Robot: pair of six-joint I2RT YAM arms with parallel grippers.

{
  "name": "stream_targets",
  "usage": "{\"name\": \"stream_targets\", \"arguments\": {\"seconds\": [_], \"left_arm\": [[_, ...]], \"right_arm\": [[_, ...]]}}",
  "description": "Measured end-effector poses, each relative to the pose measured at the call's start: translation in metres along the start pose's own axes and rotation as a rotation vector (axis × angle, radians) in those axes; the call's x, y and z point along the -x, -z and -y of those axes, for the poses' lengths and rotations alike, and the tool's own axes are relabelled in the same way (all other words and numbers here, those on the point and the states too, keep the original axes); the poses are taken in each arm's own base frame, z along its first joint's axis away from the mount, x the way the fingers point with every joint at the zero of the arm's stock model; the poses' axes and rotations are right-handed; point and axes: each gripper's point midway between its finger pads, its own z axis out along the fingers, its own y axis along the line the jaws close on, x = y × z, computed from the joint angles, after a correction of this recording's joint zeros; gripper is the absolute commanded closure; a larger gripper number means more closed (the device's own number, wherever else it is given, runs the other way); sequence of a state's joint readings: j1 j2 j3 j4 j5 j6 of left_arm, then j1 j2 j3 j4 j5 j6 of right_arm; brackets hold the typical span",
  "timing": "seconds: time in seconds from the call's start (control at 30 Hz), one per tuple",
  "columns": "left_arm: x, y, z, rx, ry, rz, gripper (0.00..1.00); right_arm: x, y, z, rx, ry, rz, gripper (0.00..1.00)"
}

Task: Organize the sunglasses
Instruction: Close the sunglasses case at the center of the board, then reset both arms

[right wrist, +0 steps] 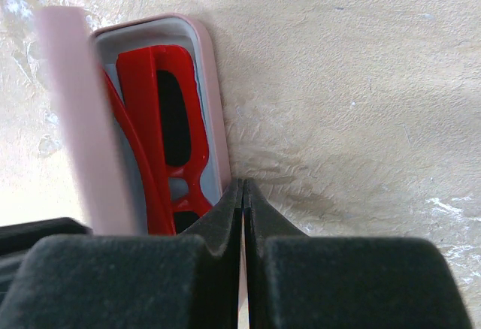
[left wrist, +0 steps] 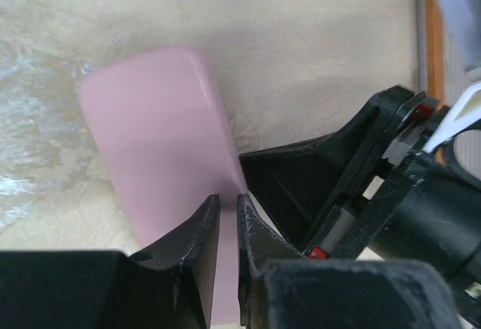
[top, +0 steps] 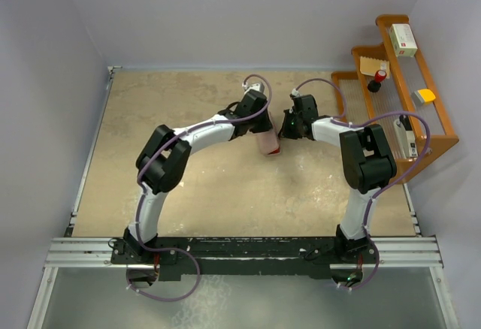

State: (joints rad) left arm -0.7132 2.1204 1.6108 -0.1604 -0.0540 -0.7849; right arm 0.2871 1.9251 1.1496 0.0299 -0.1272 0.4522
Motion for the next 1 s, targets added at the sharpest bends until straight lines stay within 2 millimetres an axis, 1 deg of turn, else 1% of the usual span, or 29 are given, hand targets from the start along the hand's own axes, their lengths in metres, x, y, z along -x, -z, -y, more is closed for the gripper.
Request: {"name": "stream_targets", "arguments": {"seconds": [0.07,0.17,0.23,0.43,0.57,0.67,0.73,0.8,0.9,1.0], "left_arm": [[-0.008,-0.006,0.001,-0.001,-0.008,-0.013,0.89],[-0.032,-0.016,-0.012,0.039,-0.018,-0.071,0.89],[-0.030,-0.015,-0.009,0.031,-0.020,-0.064,0.89],[-0.030,-0.014,-0.011,0.043,-0.033,-0.063,0.88],[-0.028,-0.005,-0.015,0.072,-0.050,-0.065,0.84],[-0.019,0.006,-0.015,0.086,-0.071,-0.051,0.83],[-0.010,0.016,-0.012,0.088,-0.089,-0.031,0.83],[0.003,0.030,-0.006,0.083,-0.108,-0.002,0.80],[0.021,0.052,0.003,0.071,-0.126,0.046,0.77],[0.032,0.075,0.003,0.071,-0.136,0.089,0.76]], "right_arm": [[0.000,0.000,0.000,0.000,0.000,0.000,1.00],[0.000,0.000,-0.001,0.006,0.001,-0.001,1.00],[0.000,0.000,-0.002,0.009,0.001,-0.002,1.00],[-0.001,0.000,-0.002,0.012,0.000,-0.004,1.00],[-0.001,0.001,-0.001,0.008,0.000,0.001,0.95],[-0.002,0.004,0.001,-0.007,0.001,-0.002,0.92],[-0.004,0.009,0.003,-0.020,0.002,-0.009,0.90],[-0.003,0.015,0.004,-0.033,0.004,-0.003,0.85],[0.004,0.031,0.001,-0.032,0.006,0.023,0.77],[0.013,0.051,-0.005,-0.026,0.009,0.060,0.70]]}}
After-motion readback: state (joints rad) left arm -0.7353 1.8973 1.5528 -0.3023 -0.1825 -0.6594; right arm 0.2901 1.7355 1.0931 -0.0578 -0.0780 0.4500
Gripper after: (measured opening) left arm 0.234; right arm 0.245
